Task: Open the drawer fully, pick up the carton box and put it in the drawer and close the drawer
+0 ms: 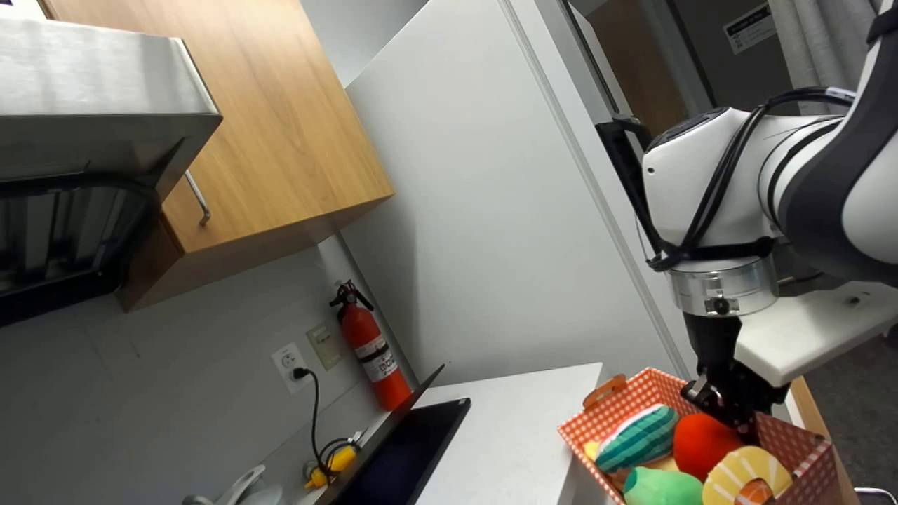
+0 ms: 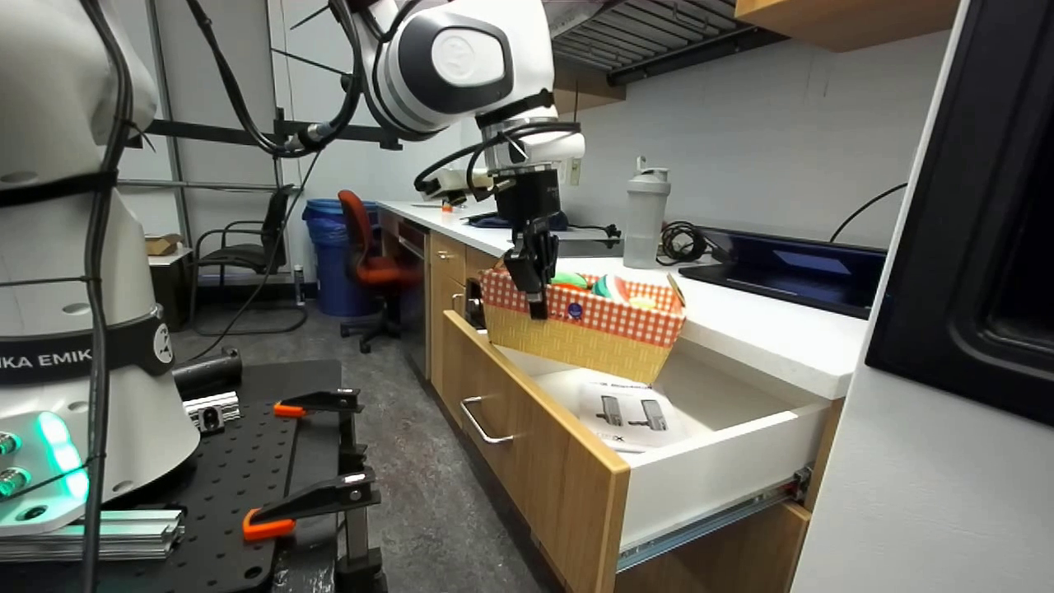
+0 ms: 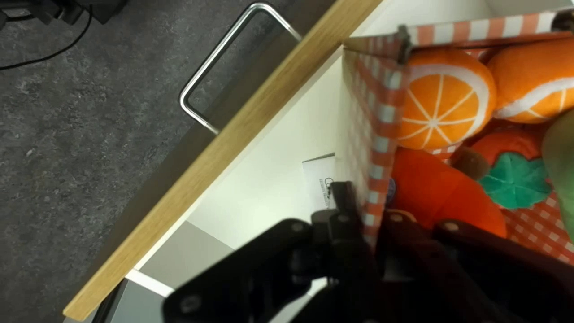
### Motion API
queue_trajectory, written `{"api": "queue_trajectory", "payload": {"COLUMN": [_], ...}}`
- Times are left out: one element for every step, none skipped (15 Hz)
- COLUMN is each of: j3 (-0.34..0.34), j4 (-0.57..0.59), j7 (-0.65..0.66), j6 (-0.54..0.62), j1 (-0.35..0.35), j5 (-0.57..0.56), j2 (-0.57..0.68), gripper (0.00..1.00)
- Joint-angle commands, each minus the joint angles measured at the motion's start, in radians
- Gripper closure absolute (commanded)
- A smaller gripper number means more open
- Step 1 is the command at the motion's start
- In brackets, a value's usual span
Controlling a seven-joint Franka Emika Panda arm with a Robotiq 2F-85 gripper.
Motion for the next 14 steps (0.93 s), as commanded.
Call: {"api": "queue_trajectory", "payload": {"j3": [-0.023, -0.034, -0.038, -0.037, -0.036, -0.034, -0.033, -0.034, -0.035, -0.036, -0.035, -0.036, -0.034, -0.032], "j4": [0.066, 0.084, 0.097, 0.108, 0.116, 0.122, 0.127, 0.133, 0.137, 0.14, 0.141, 0.137, 0.133, 0.131], "j7": [-0.015, -0.037, -0.055, -0.058, -0.064, -0.056, -0.064, -0.057, -0.044, -0.036, -0.037, -0.024, -0.015, -0.011], "j6": [0.061, 0.061, 0.061, 0.056, 0.051, 0.047, 0.043, 0.045, 0.05, 0.052, 0.054, 0.058, 0.062, 0.062], "j1": [-0.007, 0.008, 0.019, 0.025, 0.03, 0.034, 0.041, 0.044, 0.047, 0.051, 0.054, 0.057, 0.061, 0.064], "j5": [0.048, 0.103, 0.16, 0.201, 0.236, 0.258, 0.3, 0.32, 0.328, 0.342, 0.369, 0.375, 0.388, 0.404], "j2": [0.102, 0.125, 0.142, 0.154, 0.165, 0.176, 0.183, 0.189, 0.194, 0.199, 0.201, 0.201, 0.201, 0.2], "gripper": [0.98, 0.98, 0.98, 0.98, 0.98, 0.98, 0.98, 0.98, 0.98, 0.98, 0.98, 0.98, 0.98, 0.98]}}
